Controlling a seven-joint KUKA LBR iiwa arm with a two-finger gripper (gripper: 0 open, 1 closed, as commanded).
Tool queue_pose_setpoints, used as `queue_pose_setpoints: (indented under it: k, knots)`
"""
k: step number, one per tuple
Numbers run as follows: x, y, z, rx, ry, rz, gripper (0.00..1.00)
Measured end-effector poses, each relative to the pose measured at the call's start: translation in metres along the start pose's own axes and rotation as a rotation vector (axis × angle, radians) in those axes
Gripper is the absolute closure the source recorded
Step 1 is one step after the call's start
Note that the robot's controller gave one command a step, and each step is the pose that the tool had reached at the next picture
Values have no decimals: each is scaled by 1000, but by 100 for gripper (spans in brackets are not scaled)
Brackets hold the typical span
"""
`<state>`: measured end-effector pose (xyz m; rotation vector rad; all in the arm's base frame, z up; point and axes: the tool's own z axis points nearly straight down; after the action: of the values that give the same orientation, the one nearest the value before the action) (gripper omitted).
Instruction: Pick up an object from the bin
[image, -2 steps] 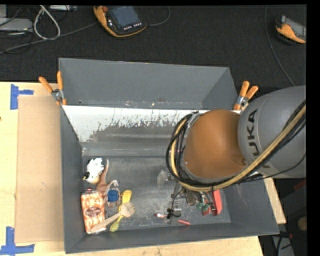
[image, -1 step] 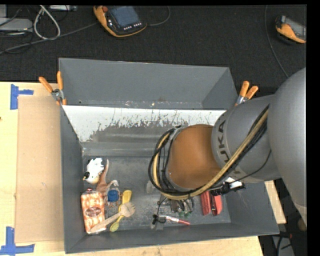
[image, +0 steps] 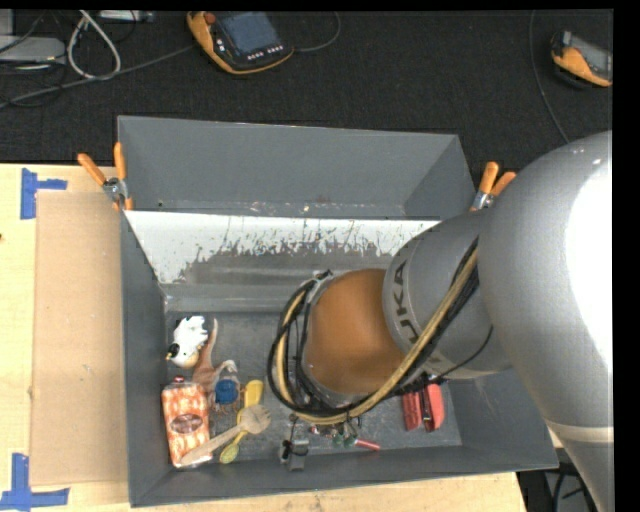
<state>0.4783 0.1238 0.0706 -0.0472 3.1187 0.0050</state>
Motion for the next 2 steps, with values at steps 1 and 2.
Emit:
queue_pose_setpoints:
  k: [1,2]
  knots:
    - [-10,-7,1,6,30,169,0]
    - [-14,42,2,0,1,140,100]
